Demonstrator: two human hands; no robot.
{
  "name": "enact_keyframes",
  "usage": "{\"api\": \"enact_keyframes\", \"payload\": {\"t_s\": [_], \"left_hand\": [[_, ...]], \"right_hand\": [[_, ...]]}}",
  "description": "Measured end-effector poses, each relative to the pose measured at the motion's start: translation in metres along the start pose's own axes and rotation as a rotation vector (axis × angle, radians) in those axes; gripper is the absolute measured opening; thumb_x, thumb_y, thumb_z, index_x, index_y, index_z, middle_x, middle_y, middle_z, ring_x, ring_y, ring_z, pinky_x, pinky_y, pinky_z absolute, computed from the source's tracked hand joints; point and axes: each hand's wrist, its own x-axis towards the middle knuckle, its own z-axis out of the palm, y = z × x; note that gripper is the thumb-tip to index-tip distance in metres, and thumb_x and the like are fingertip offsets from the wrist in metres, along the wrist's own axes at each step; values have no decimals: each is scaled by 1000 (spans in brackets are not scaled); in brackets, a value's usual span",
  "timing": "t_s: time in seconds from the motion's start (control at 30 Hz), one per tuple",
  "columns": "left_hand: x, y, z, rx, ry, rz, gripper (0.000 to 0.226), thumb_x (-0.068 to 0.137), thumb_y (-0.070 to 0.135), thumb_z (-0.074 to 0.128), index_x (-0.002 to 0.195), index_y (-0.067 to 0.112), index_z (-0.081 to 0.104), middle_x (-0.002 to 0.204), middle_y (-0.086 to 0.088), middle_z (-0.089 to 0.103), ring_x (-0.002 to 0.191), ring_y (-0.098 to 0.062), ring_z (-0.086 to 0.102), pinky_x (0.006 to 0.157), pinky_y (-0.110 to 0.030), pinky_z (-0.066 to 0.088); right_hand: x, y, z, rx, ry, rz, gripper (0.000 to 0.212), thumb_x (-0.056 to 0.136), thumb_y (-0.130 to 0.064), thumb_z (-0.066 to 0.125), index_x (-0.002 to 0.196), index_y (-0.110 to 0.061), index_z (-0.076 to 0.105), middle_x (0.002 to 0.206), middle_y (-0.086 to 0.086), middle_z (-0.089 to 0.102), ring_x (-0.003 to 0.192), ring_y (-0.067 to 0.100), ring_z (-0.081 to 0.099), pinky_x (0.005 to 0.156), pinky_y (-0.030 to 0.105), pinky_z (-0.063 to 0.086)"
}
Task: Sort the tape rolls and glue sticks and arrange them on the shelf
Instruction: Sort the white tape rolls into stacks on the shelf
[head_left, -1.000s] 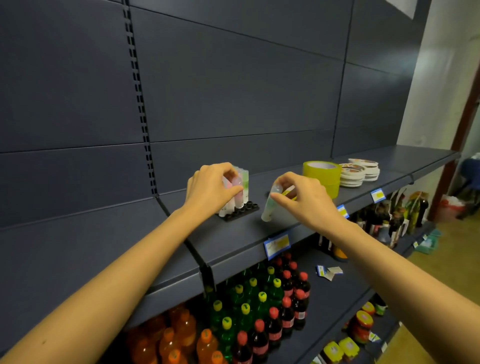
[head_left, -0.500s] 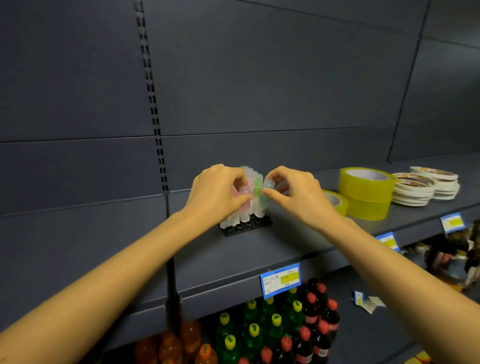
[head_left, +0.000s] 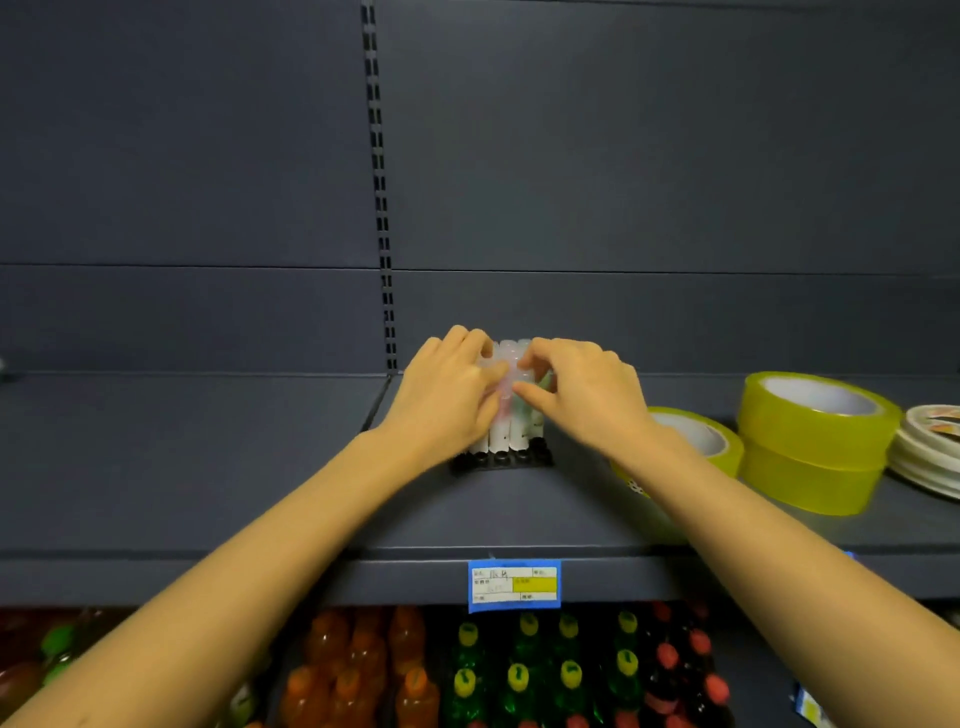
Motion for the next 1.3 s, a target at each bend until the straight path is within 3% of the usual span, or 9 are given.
{"api": "enact_keyframes", "payload": {"t_s": [0.17, 0.33, 0.47, 0.6, 0.77, 0.97, 1.3], "left_hand": [[-11, -4, -14, 13, -30, -134, 45, 94, 35, 43, 137, 20, 46, 150, -4, 29, 133, -22, 30, 100, -34, 29], [-46, -12, -36, 29, 9, -338, 39, 94, 31, 46, 128, 15, 54, 134, -3, 48, 120, -22, 45, 92, -34, 35], [-95, -33, -54, 76, -39, -515, 35, 96, 33, 43, 124, 17, 56, 128, 0, 53, 117, -19, 48, 93, -32, 34], [-152, -58, -81, 149, -90, -675, 36, 96, 34, 42, 124, 16, 56, 128, -2, 55, 119, -20, 49, 95, -34, 36], [-222, -92, -117, 228, -118, -834, 34, 95, 34, 45, 120, 16, 58, 122, -3, 59, 116, -22, 51, 94, -35, 39], [-280, -146, -145, 280, -132, -909, 32, 94, 35, 45, 116, 17, 60, 117, -3, 61, 113, -23, 53, 91, -36, 41], [-374, -262, -193, 320, -172, -883, 30, 94, 35, 45, 110, 16, 62, 114, -3, 63, 111, -23, 53, 85, -34, 42]], "right_hand": [[9, 1, -11, -142, -90, -136, 28, 91, -34, 51, 116, -23, 60, 114, 1, 53, 98, 28, 58, 66, 30, 34], [23, -9, -28, -232, -148, -213, 30, 90, -28, 48, 115, -22, 65, 117, 3, 50, 105, 27, 54, 67, 32, 33], [19, -52, -17, -65, -111, -390, 37, 93, -33, 47, 128, -25, 54, 126, 1, 49, 113, 23, 50, 70, 32, 38], [7, -117, 7, 78, -240, -565, 44, 95, -33, 45, 138, -23, 42, 136, -1, 46, 123, 25, 47, 88, 37, 44], [5, -187, 32, 136, -328, -696, 47, 96, -36, 44, 141, -24, 38, 142, -2, 43, 123, 23, 48, 87, 38, 45], [12, -270, 58, 183, -366, -713, 44, 95, -37, 46, 137, -25, 42, 139, -3, 46, 124, 22, 48, 91, 39, 44], [24, -428, 102, 285, -412, -617, 38, 94, -36, 49, 131, -25, 48, 129, 0, 55, 115, 24, 53, 88, 40, 48]]}}
